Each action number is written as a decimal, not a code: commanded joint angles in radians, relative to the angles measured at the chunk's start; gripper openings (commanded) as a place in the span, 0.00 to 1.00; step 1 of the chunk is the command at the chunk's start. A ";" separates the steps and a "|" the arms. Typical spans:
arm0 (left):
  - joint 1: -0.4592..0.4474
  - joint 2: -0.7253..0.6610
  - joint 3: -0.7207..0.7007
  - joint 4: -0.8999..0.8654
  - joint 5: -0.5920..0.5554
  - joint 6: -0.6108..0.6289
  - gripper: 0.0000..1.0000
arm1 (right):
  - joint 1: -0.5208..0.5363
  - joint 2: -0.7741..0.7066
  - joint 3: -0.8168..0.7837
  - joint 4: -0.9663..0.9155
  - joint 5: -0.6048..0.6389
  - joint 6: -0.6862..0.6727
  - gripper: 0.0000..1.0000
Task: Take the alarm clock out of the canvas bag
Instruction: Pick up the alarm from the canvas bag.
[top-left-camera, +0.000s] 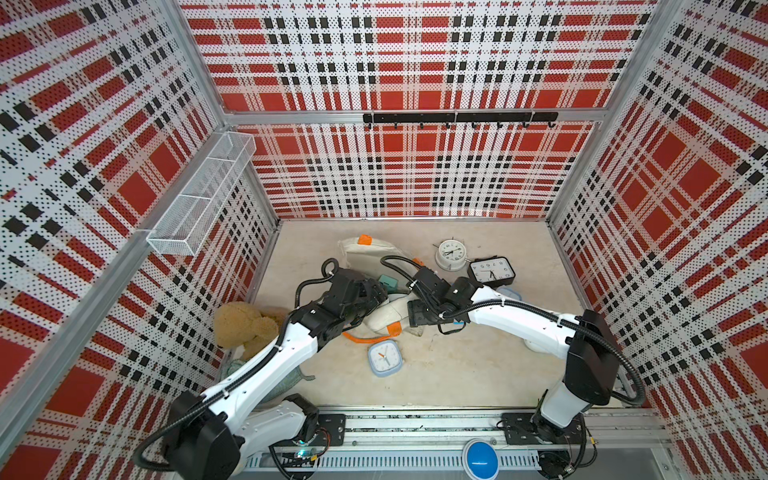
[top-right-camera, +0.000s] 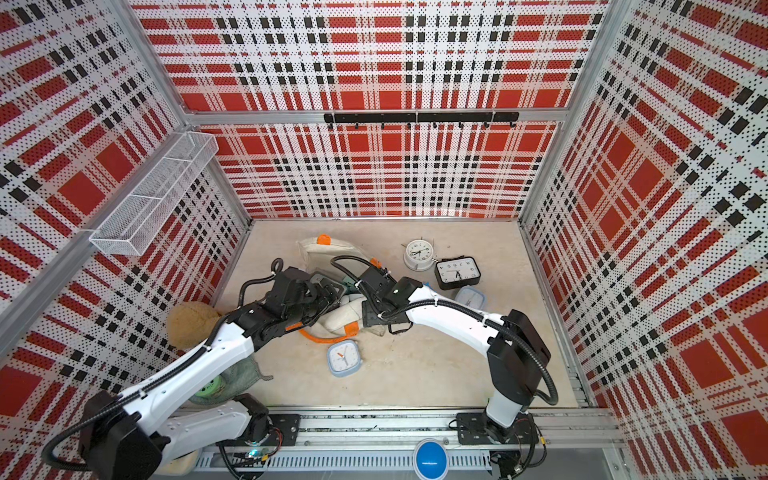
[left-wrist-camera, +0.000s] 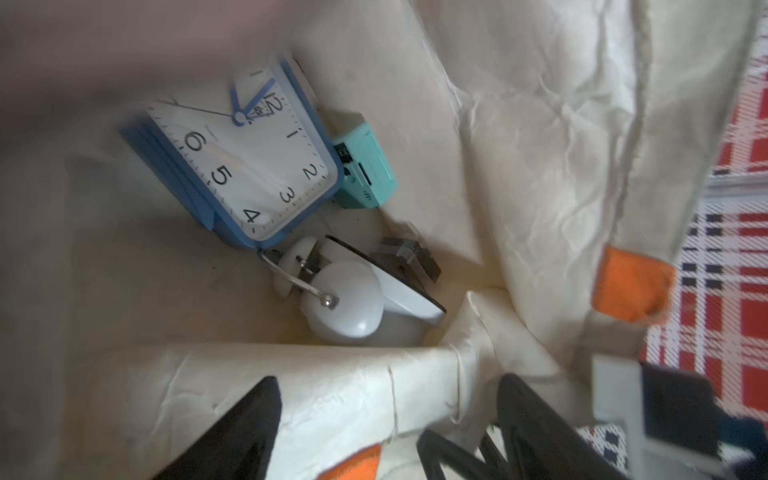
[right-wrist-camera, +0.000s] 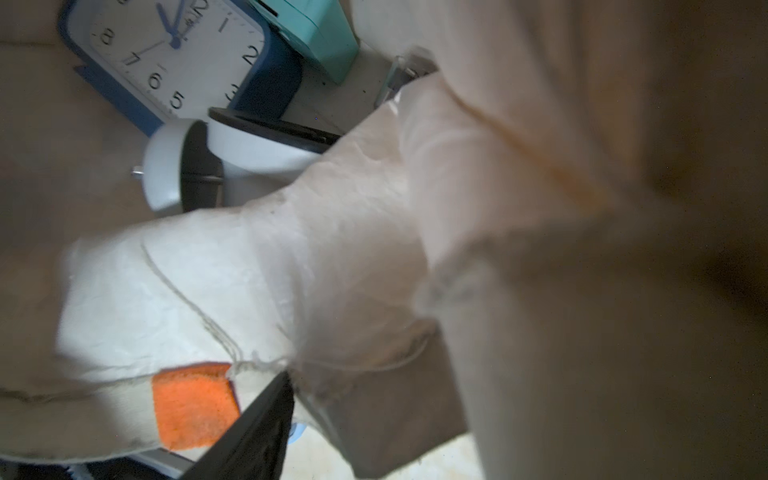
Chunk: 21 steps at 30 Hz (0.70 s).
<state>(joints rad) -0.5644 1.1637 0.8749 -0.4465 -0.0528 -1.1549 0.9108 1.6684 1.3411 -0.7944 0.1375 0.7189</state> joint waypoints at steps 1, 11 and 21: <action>-0.020 0.102 0.105 -0.047 -0.128 -0.060 0.85 | -0.010 -0.009 -0.035 0.054 -0.048 0.022 0.76; -0.023 0.441 0.346 -0.165 -0.249 -0.152 0.83 | -0.024 -0.021 -0.109 0.156 -0.053 0.017 0.76; -0.020 0.663 0.422 -0.095 -0.243 -0.204 0.77 | -0.038 -0.017 -0.140 0.237 -0.116 0.023 0.76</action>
<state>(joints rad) -0.5766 1.7763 1.2713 -0.5491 -0.2794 -1.3071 0.8677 1.6611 1.2125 -0.6144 0.0444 0.7460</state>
